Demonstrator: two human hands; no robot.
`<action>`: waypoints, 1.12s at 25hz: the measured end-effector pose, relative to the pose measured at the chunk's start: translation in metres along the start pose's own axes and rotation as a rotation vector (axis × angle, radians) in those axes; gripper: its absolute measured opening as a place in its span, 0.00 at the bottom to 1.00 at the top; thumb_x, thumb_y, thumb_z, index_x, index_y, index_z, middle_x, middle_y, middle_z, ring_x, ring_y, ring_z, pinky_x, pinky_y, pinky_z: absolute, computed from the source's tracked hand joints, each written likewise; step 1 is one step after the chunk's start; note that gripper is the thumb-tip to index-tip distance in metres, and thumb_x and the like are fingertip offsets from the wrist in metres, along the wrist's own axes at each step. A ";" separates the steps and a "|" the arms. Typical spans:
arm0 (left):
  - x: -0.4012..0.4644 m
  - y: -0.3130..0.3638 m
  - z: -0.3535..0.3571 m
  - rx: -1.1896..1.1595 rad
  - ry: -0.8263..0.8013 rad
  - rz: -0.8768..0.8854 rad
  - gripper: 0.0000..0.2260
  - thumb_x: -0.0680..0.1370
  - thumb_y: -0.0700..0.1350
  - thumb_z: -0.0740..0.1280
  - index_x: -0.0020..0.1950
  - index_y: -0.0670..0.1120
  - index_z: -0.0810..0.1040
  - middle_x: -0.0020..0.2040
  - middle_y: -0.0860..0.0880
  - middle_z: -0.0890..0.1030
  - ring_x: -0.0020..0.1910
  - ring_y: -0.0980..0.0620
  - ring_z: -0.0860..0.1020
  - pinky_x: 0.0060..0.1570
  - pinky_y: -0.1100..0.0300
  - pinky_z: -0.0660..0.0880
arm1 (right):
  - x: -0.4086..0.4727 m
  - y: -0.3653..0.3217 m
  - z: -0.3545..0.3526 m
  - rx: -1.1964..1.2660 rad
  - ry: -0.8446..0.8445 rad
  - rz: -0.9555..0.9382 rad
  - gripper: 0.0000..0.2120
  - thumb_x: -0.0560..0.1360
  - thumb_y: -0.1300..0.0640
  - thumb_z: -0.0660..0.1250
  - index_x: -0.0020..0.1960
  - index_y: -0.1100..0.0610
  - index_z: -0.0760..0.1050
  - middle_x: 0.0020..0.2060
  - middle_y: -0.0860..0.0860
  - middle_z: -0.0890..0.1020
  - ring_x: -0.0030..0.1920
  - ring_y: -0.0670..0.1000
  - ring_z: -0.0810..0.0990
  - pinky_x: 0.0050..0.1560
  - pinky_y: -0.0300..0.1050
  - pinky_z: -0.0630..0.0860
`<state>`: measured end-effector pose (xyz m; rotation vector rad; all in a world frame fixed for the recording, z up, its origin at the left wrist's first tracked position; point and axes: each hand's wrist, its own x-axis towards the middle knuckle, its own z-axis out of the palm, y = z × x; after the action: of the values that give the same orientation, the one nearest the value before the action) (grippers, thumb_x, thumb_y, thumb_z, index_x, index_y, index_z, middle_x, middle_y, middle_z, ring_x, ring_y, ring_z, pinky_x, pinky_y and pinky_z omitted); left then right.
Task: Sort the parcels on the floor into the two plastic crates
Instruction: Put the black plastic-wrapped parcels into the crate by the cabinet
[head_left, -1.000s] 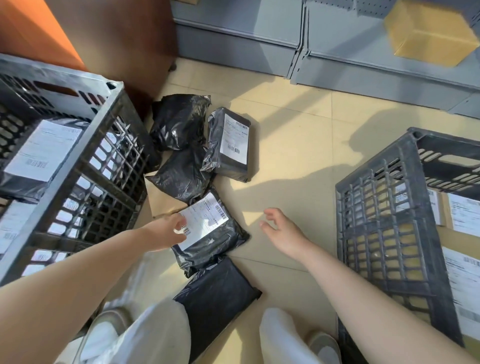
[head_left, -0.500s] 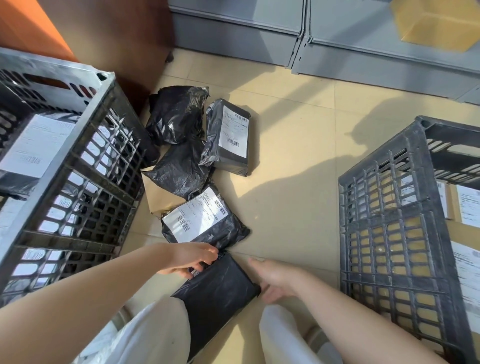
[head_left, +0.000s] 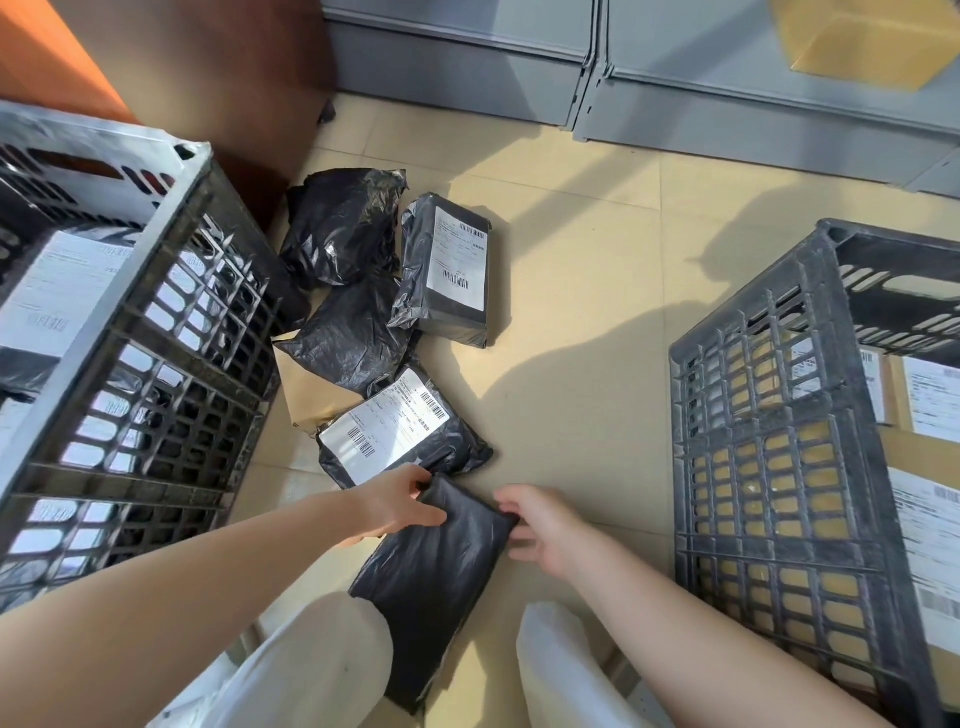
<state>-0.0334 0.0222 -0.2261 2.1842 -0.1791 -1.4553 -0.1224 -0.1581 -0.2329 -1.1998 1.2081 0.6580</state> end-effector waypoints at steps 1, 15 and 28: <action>-0.001 0.000 0.000 -0.057 -0.012 -0.001 0.31 0.75 0.50 0.72 0.75 0.48 0.63 0.64 0.48 0.71 0.63 0.49 0.71 0.58 0.60 0.70 | -0.001 -0.004 -0.002 0.023 0.017 -0.021 0.05 0.75 0.58 0.67 0.50 0.56 0.77 0.49 0.53 0.79 0.47 0.54 0.76 0.42 0.47 0.74; -0.005 0.017 -0.011 -0.548 0.024 0.012 0.29 0.71 0.44 0.77 0.67 0.51 0.65 0.59 0.48 0.78 0.48 0.52 0.82 0.37 0.63 0.78 | -0.010 -0.023 -0.023 0.245 -0.183 -0.335 0.08 0.79 0.59 0.68 0.56 0.60 0.80 0.52 0.55 0.86 0.50 0.51 0.85 0.52 0.42 0.79; -0.024 0.063 -0.021 -0.175 0.297 0.557 0.31 0.66 0.51 0.80 0.63 0.56 0.66 0.59 0.53 0.77 0.58 0.56 0.77 0.59 0.60 0.74 | -0.031 -0.033 -0.049 0.211 -0.230 0.136 0.26 0.79 0.37 0.57 0.66 0.56 0.68 0.62 0.61 0.71 0.71 0.68 0.66 0.65 0.69 0.69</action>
<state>-0.0138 -0.0162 -0.1699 1.9622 -0.4899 -0.8015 -0.1193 -0.2079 -0.1881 -0.8473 1.1395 0.7289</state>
